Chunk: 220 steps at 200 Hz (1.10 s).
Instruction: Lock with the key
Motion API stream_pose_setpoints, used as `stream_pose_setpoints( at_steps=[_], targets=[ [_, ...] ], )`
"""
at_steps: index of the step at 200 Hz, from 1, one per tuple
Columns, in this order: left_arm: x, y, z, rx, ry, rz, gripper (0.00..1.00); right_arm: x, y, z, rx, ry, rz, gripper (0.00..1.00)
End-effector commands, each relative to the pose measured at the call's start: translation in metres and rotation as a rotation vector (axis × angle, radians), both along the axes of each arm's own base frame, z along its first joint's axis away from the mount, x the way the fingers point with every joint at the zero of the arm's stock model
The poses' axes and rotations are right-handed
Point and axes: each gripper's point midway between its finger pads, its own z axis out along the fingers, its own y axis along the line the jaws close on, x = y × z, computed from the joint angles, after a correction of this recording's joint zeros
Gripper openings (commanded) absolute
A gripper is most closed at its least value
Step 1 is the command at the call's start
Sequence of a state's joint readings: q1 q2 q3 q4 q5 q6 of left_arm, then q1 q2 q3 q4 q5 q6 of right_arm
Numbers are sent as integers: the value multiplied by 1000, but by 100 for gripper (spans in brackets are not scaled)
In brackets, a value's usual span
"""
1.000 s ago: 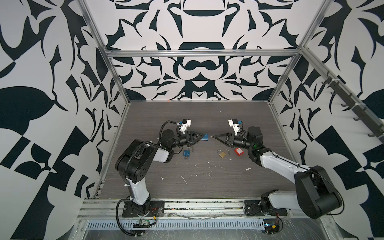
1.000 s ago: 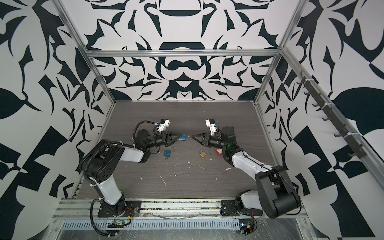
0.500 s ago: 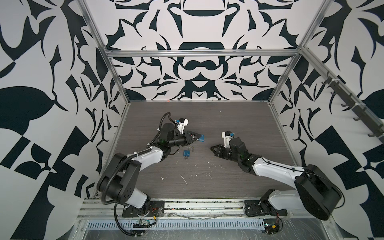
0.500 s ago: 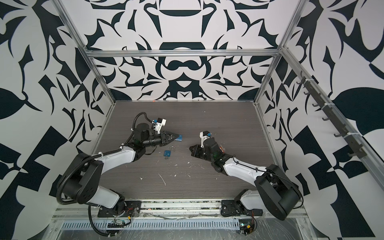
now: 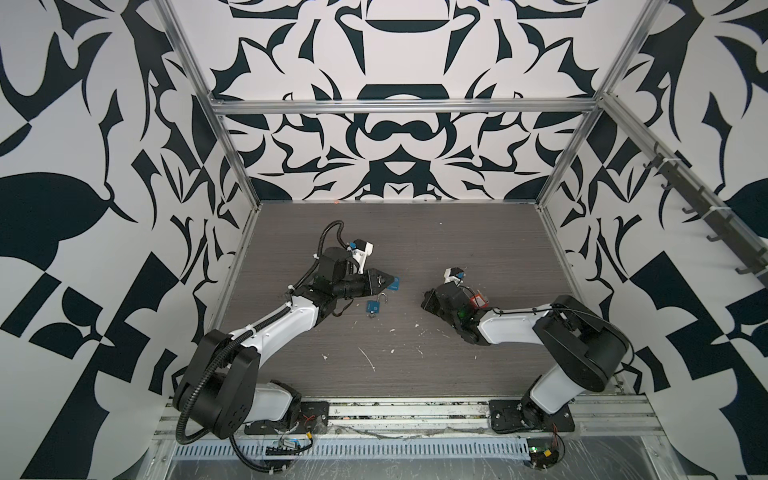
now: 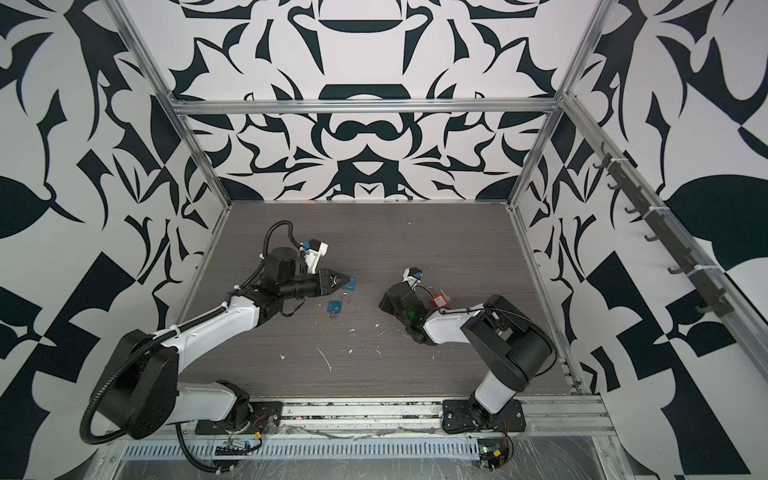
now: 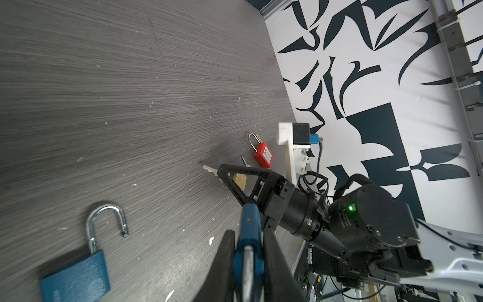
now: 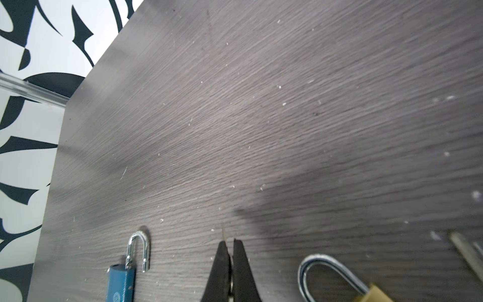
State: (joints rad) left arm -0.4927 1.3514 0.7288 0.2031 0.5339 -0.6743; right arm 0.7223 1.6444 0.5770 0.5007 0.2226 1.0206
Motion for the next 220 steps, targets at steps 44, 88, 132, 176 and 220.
stream_pose_setpoints(
  at_steps=[44,88,132,176,220],
  targets=[
    [-2,-8,10,-16,-49,-61,0,1,3,-7,27,6,-79,4],
    [-3,-13,7,-24,-45,-86,0,-8,-5,-8,39,-1,-114,24],
    [-3,-22,-1,3,-60,-134,0,-9,-8,12,18,-41,-98,32],
    [-3,-39,-34,161,-6,-373,0,-23,-30,51,-85,-121,-39,33],
    [-9,-62,-67,285,47,-624,0,-38,-42,83,-134,-208,40,33]
  ],
)
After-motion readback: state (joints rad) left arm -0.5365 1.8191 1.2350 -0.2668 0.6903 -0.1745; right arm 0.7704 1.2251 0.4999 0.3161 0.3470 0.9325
